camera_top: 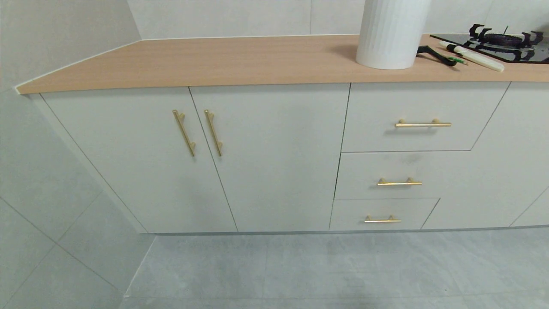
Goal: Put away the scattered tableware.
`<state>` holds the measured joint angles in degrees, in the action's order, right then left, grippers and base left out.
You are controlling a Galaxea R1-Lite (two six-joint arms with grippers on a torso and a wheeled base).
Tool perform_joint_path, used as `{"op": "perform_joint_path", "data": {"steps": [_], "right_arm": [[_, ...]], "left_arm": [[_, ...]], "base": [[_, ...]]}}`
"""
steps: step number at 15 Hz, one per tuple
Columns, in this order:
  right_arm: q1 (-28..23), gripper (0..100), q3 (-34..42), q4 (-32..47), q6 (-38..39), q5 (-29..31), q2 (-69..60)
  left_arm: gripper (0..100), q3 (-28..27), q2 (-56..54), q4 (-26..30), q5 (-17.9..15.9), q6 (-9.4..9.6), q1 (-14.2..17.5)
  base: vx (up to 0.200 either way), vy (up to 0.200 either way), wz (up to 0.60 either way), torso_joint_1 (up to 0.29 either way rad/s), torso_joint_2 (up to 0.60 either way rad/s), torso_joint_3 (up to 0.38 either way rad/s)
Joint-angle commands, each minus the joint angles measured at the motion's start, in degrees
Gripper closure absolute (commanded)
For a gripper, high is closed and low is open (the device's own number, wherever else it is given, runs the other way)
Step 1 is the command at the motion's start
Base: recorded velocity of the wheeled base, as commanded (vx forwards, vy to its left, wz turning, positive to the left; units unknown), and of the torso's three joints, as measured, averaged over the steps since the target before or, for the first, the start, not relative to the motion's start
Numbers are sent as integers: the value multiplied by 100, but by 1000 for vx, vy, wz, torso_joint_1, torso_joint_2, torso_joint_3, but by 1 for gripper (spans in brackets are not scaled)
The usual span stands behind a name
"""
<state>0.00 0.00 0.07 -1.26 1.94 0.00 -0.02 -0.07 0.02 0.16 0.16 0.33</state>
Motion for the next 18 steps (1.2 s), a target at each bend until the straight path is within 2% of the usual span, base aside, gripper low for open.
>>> {"op": "perform_joint_path", "data": {"steps": [1, 6, 17, 18], "right_arm": [[0, 0, 0, 1, -6, 0, 9], [0, 0, 0, 1, -6, 0, 9], [0, 0, 0, 1, 3, 0, 9], [0, 0, 0, 1, -6, 0, 9]], "left_arm": [[0, 2, 7, -2, 2, 2, 2], [0, 2, 7, -2, 2, 11, 2], [0, 2, 7, -2, 2, 19, 2], [0, 2, 7, -2, 2, 11, 11]], "base": [[0, 0, 0, 0, 0, 0], [0, 0, 0, 0, 0, 0], [200, 0, 0, 5, 5, 1], [0, 0, 0, 0, 0, 0]]}}
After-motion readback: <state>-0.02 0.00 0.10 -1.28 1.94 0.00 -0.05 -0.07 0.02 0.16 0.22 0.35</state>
